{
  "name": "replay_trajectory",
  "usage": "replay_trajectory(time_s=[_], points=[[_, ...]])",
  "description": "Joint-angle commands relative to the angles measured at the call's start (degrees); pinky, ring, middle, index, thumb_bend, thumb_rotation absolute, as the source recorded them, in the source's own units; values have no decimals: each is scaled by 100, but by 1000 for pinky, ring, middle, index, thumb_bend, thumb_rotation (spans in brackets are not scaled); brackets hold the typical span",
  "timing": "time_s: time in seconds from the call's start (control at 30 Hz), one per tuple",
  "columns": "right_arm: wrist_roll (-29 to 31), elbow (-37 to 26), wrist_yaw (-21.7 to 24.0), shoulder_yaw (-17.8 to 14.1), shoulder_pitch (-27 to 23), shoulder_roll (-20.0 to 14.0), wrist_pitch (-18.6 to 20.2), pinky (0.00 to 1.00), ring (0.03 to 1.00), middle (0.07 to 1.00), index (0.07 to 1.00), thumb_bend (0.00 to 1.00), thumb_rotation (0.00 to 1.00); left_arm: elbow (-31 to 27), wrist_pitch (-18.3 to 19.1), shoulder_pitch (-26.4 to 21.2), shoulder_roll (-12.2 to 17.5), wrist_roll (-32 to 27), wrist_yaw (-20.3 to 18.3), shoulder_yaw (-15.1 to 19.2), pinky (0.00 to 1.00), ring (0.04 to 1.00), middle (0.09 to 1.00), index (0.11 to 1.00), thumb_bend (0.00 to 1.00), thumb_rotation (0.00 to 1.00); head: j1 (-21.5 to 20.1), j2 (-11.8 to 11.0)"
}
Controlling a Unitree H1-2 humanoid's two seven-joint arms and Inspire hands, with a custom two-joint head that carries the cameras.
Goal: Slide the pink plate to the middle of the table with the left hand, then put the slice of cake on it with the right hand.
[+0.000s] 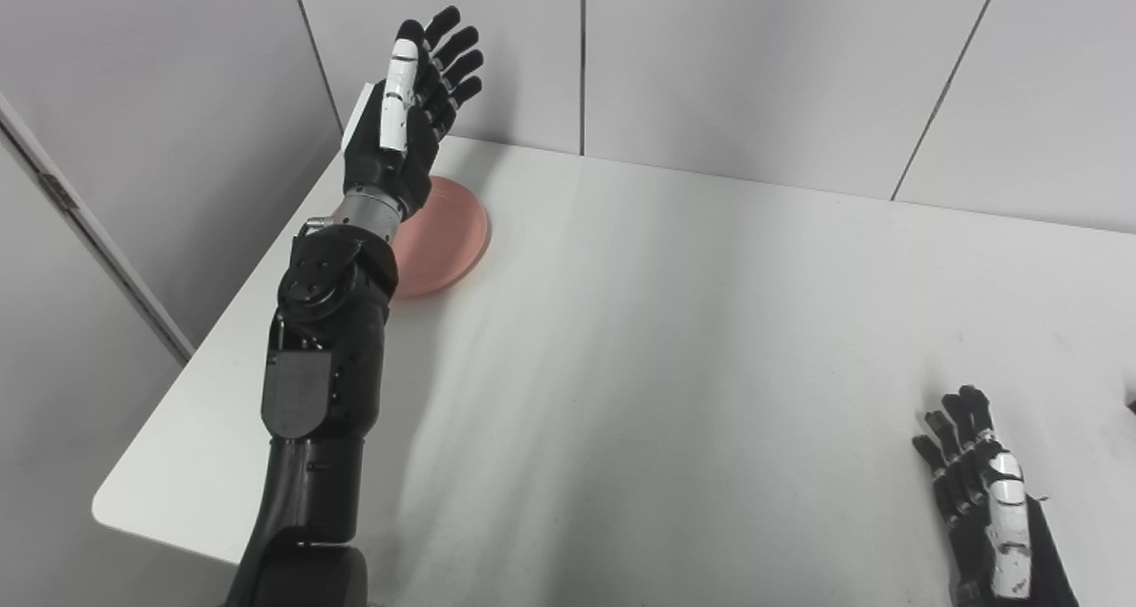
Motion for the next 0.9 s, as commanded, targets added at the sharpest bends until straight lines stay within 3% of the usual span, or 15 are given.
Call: replay_trajectory(time_s=[0.0, 0.37, 0.87], points=[[34, -2, 19, -73, 88, -80, 39, 1000, 990, 1000, 1000, 509, 1000, 61, -380, -314, 320, -37, -43, 144, 920, 907, 899, 884, 475, 1000, 2, -1], [7, -43, 18, -86, 96, -96, 102, 1000, 992, 1000, 1000, 524, 1000, 1086, -970, -479, 900, -72, -55, 457, 878, 884, 883, 864, 465, 1000, 85, 9], [54, -140, 12, -131, 164, -131, 133, 1000, 990, 1000, 1000, 512, 1000, 1749, -1314, -319, 1185, -185, 15, 963, 872, 864, 864, 851, 446, 1000, 160, 49]])
